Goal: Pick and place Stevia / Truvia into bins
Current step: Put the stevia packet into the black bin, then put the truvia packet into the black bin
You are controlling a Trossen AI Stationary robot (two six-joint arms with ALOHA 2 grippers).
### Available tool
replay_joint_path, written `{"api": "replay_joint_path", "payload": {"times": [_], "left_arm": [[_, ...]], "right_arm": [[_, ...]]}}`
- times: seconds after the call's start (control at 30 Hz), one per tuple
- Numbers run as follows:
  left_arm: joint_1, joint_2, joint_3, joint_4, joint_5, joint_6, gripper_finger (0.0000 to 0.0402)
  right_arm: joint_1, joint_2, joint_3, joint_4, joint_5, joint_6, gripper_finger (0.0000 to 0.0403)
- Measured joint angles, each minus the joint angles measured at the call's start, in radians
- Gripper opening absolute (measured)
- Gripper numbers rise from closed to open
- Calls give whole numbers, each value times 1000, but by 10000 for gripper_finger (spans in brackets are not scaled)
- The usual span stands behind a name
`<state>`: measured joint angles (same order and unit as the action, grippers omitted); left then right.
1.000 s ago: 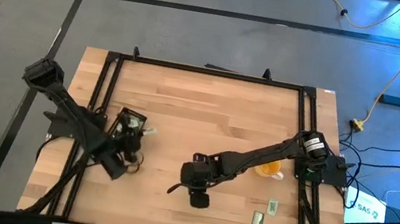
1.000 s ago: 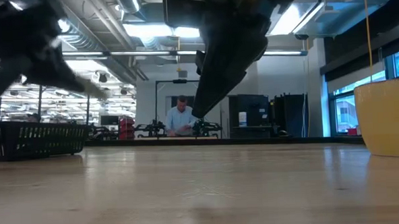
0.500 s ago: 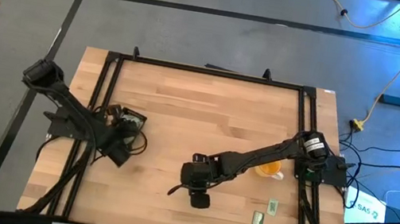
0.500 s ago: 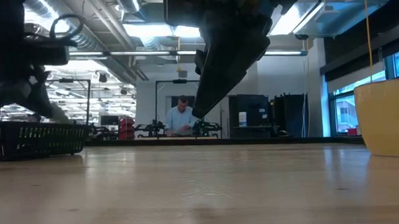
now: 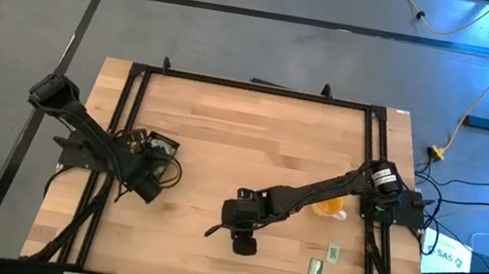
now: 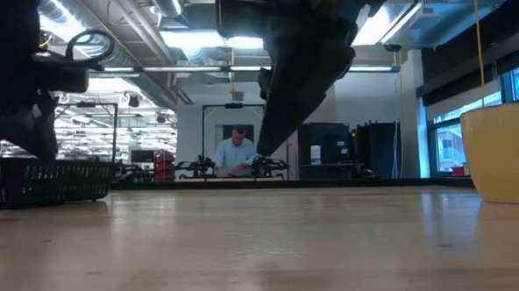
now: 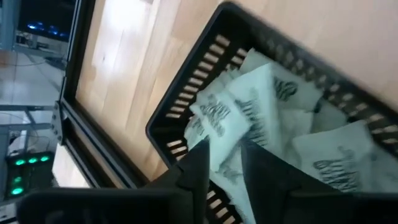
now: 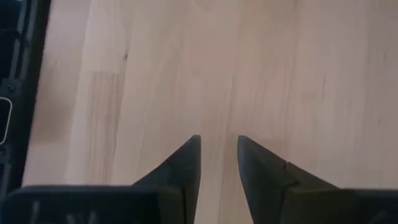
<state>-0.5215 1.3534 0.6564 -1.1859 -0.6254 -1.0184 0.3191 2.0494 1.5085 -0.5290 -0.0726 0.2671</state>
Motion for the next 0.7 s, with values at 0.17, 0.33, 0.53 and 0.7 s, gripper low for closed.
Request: {"api": "replay_joint_path", "payload": {"times": [0.17, 0.33, 0.53, 0.7], "left_arm": [[0, -1, 57, -5, 5, 41, 105], [-2, -2, 121, 22, 24, 16, 103], [-2, -2, 137, 305, 19, 24, 94], [-11, -2, 137, 630, 24, 278, 88]], "right_arm": [[9, -45, 0, -45, 1, 44, 108], [59, -97, 1, -162, 1, 157, 108], [188, -113, 0, -305, 0, 308, 108], [300, -113, 0, -344, 37, 478, 108]]}}
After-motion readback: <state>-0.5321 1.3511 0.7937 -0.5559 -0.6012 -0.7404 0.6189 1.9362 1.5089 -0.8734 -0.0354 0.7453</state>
